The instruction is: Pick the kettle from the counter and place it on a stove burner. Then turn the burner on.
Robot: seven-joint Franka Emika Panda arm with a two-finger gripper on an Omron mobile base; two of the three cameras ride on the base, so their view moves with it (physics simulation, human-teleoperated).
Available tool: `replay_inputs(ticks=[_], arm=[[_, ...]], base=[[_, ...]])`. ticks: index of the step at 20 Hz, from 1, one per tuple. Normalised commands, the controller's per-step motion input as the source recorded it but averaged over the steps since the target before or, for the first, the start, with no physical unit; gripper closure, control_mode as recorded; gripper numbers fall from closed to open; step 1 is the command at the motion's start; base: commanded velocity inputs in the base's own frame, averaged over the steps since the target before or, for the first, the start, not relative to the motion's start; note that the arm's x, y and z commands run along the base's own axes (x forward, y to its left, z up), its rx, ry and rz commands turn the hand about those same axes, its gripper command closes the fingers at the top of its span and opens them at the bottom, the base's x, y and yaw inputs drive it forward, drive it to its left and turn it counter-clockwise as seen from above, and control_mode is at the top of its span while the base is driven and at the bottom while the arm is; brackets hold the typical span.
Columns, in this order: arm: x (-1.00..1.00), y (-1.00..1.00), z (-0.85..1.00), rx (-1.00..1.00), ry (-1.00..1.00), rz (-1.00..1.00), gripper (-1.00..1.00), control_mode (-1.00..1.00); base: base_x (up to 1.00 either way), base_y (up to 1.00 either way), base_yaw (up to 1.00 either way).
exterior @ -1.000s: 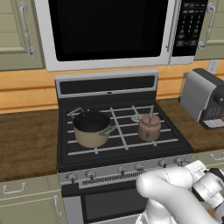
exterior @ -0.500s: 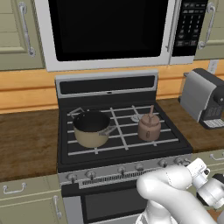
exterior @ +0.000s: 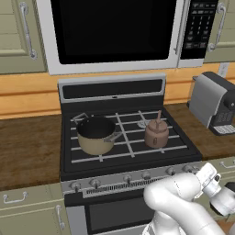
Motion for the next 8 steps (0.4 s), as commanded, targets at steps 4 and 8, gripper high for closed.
replay_inputs(ticks=[4, 8], arm=[[0.00, 0.00, 0.00, -0.25, -0.26, 0.15, 1.00, -1.00], [0.00, 0.00, 0.00, -0.11, -0.14, 0.12, 1.00, -1.00]], base=[[0.00, 0.00, 0.00], [0.00, 0.00, 0.00]])
